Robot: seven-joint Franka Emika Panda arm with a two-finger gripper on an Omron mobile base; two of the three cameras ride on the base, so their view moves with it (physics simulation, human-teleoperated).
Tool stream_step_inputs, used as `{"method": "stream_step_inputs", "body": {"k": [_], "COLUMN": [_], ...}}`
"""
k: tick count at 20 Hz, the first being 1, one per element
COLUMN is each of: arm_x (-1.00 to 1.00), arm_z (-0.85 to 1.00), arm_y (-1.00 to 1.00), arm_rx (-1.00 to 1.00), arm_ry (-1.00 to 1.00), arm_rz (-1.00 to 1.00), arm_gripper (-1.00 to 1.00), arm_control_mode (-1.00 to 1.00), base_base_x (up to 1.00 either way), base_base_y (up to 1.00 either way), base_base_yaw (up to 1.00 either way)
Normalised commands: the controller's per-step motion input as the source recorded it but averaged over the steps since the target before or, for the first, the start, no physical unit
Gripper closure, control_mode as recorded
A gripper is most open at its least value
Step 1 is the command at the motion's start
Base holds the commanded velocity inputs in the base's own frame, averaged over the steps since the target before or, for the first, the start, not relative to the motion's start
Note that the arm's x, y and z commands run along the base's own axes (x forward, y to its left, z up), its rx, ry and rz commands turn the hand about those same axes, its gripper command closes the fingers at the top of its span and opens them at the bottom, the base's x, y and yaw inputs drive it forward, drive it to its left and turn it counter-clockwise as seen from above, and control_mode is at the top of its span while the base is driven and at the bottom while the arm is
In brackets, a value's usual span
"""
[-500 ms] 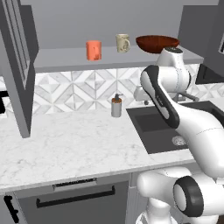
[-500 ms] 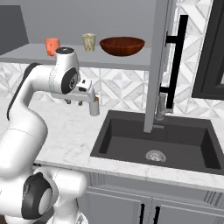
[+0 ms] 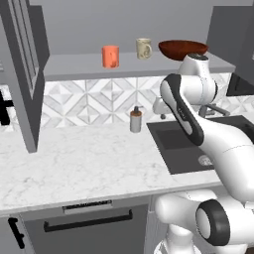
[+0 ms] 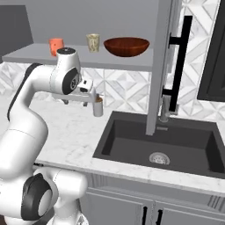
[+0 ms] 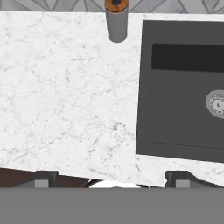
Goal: Gather all objects into one cabinet and sort the glasses and bowls to opposite sides.
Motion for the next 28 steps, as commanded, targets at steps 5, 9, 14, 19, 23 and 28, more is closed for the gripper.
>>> {"method": "stream_step_inputs", "body": {"k": [5,9,14,19,23,28], "arm_x": [0.0,0.0,0.0,0.0,0.0,0.0], "arm_z": [0.0,0.0,0.0,0.0,0.0,0.0], "arm_y": [0.0,0.0,0.0,0.0,0.0,0.0], "arm_rx": [0.0,0.0,0.0,0.0,0.0,0.0], "arm_ry": [0.0,0.0,0.0,0.0,0.0,0.0], "arm_rz": [0.0,0.0,0.0,0.0,0.0,0.0], "arm_gripper": [-1.0,-1.0,-1.0,-1.0,-1.0,-1.0], "arm_control_mode": [1.0,1.0,1.0,1.0,1.0,1.0], "base_base_x": [0.0,0.0,-0.14,-0.12,-0.04,-0.09], "base_base_y": [0.05,0.02,0.07,0.08,0.06,0.11], "base_base_yaw": [0.22,0.25,0.27,0.27,0.29,0.31]}}
